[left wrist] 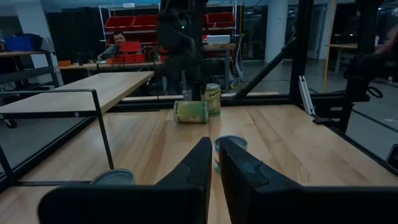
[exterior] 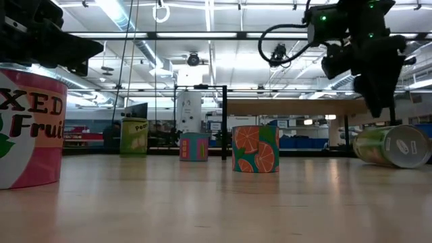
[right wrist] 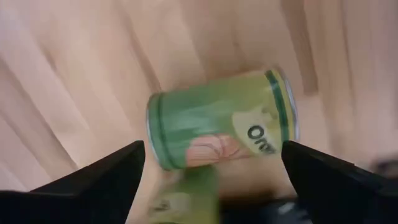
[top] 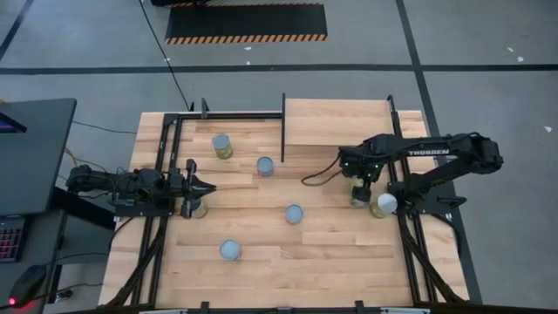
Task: Pick and place cans onto a shelf
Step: Put the right large canned oranges can on the shelf
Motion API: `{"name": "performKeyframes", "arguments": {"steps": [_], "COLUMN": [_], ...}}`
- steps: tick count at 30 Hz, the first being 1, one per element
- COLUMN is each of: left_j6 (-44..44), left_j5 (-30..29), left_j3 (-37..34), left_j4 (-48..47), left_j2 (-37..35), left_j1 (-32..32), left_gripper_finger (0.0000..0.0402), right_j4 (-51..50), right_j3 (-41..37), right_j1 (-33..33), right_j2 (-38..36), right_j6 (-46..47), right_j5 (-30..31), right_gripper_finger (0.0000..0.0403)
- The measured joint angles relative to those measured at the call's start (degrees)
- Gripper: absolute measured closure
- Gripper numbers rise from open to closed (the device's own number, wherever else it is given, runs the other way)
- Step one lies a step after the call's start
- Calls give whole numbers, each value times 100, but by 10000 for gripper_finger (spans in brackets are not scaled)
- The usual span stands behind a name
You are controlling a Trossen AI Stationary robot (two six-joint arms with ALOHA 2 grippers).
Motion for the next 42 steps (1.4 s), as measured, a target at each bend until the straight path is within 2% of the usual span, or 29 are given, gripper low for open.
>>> {"name": "performKeyframes", "arguments": {"steps": [2,5,8,10,17,23,28,34,37,42], "left_j6": [2,2,1,2,2,2,2,2,2,2], "left_j5": [0,0,0,0,0,0,0,0,0,0], "left_j3": [-1,-1,-1,-1,-1,0,-1,0,-1,-1], "left_j4": [0,0,0,0,0,-1,0,0,0,0], "left_j2": [-2,0,0,-2,0,-2,0,-1,0,0], "left_j1": [0,0,0,0,0,0,0,0,0,0], "left_gripper_finger": [363,363,363,363,363,363,363,363,363,363], "right_j4": [-107,-169,46,428,1156,2087,2568,2592,2546,2222], "right_j3": [0,-4,-185,-437,-1121,-1633,-1836,-1843,-1810,-1045], "right_j1": [0,0,-28,-108,-557,-792,-780,-767,-716,-282], "right_j2": [-134,-296,-349,-347,-309,-296,-296,-301,-301,-307], "right_j6": [1521,3597,4614,4960,5515,5711,6011,6082,5908,5016], "right_j5": [17,375,708,735,1057,897,761,917,924,583], "right_gripper_finger": [21,22,23,23,23,25,45,83,84,83]}}
